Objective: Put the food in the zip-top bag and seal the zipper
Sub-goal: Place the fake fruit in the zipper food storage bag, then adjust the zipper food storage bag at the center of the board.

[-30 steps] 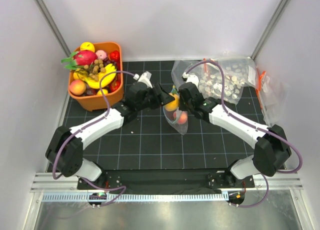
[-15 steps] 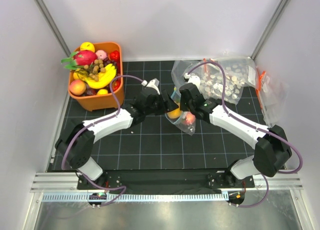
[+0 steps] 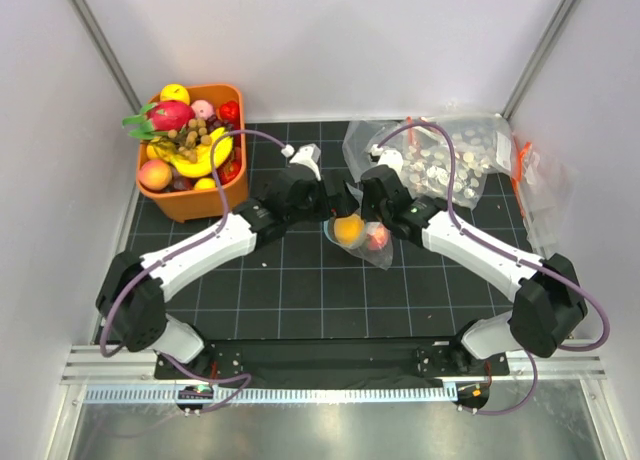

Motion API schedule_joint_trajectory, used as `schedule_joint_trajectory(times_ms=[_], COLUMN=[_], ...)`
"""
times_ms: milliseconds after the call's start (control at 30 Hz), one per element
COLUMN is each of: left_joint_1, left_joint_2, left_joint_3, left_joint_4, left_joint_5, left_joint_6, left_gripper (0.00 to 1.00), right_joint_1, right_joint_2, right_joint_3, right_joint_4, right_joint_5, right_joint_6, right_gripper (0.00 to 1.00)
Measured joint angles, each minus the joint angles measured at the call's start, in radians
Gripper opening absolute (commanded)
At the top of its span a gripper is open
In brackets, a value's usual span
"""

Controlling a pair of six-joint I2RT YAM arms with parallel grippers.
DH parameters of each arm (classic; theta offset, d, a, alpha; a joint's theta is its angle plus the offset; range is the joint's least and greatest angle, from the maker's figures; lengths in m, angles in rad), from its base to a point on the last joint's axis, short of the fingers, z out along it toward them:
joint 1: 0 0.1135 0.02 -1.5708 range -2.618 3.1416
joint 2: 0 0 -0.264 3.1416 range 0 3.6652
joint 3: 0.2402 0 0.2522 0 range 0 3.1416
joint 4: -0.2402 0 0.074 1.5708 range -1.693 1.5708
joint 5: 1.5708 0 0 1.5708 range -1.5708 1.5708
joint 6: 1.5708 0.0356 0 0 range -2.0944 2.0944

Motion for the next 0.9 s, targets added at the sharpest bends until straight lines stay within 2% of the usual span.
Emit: schedule_joint_trajectory(times_ms=[100,300,400,567,633,700,767,900], left_joint_1=[-0.001,0.000,0.000,0.000,0.000,0.000,0.000,-0.008], left_joint_2=[-0.060,-0.140,-0.117,-0.019,0.019,0.058,0.094,0.108], left_joint_3=[0.001,-0.021,-0.035,-0.041,-0.041,-0.041,-0.041,-0.039], left_joint_4=[-0.051,-0.117,-0.130,-0.139,-0.140,-0.140,-0.140,-0.164], left_joint_5=[-0.035,-0.112,-0.116,-0.108,-0.108,-0.103,-0.100,-0.125], left_joint_6=[0.029,0.076,0.088,0.091,0.090,0.089,0.091,0.104], left_gripper=[0.90,0.64,0.60,0.59,0.55,0.44,0.00,0.00], right_joint_1=[0.000,-0.001,-0.001,-0.003,-0.003,-0.003,-0.003,-0.005], right_joint_2=[-0.002,-0.005,-0.009,-0.016,-0.017,-0.017,-0.018,-0.018], right_joint_3=[0.000,-0.001,-0.001,-0.004,-0.009,-0.014,-0.018,-0.020], right_joint_4=[0.000,0.001,0.001,0.008,0.011,0.012,0.013,0.013], right_joint_5=[-0.003,-0.012,-0.016,-0.028,-0.032,-0.034,-0.037,-0.040], right_joint_6=[0.000,0.004,0.005,0.011,0.015,0.018,0.020,0.021], right_gripper=[0.01,0.01,0.01,0.01,0.01,0.01,0.01,0.01])
